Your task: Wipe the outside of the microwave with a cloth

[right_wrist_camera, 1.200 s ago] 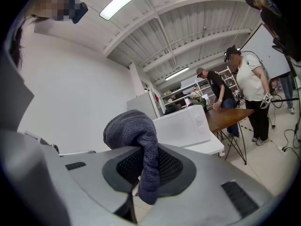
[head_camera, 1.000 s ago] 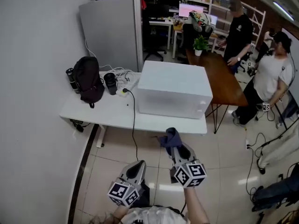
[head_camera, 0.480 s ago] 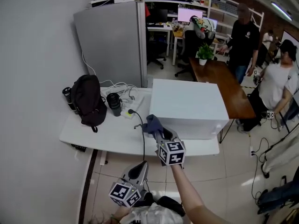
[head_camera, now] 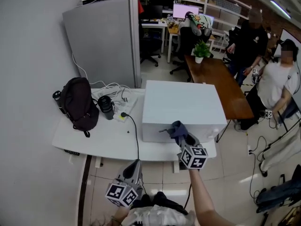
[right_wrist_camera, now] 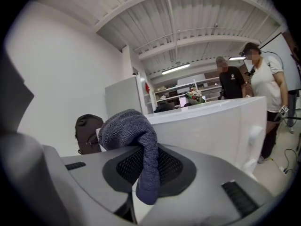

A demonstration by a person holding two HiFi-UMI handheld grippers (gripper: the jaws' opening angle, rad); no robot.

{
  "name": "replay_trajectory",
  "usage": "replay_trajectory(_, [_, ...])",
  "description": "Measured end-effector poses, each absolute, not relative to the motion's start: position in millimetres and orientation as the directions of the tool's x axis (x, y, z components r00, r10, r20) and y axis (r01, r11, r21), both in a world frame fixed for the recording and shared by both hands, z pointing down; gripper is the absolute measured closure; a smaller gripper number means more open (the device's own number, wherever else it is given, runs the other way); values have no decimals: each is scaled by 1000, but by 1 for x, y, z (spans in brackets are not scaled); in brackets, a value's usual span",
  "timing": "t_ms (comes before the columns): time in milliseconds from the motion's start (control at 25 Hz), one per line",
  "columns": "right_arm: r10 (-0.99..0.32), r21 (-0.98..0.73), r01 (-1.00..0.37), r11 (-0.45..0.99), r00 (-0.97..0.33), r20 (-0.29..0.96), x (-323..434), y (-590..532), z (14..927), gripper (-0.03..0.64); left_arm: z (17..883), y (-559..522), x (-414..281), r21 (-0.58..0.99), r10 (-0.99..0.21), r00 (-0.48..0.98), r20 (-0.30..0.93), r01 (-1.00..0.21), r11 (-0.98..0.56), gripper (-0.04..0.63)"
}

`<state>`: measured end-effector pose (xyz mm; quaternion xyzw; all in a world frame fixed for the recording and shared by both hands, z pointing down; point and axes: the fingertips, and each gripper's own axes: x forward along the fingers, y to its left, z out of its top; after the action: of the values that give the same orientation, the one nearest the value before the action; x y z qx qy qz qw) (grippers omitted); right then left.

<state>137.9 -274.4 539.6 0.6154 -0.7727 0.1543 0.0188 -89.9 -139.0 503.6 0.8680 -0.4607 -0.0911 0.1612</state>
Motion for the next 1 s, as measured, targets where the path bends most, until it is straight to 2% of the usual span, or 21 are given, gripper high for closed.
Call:
replay_trajectory(320, [-968, -211, -973, -95, 41, 246, 328, -238, 542, 543, 502, -156, -52, 357, -810, 587, -1, -756, -549, 609])
replay_trajectory(520, [-968, -210, -970, -123, 71, 241, 362, -217, 540, 543, 499, -158, -38, 343, -799, 602, -2, -750, -566, 609])
replay_trajectory(640, [-978, -222, -974, -35, -13, 209, 317, -208, 533, 543, 498, -158, -37, 337, -805, 593, -3, -758, -559, 609])
replay_trajectory(760, [-962, -250, -957, 148, -197, 187, 220, -204, 540, 543, 498, -159, -45, 336, -823, 568, -4, -774, -536, 609])
replay_trajectory(880, [-891, -260, -899, 354, -408, 201, 109, -210, 563, 543, 498, -155, -57, 336, -843, 538, -2, -793, -507, 609])
replay_trajectory(1000, [-803, -225, -835, 501, -546, 239, 25, -224, 588, 543, 498, -148, -72, 337, -865, 501, 1, -815, -472, 609])
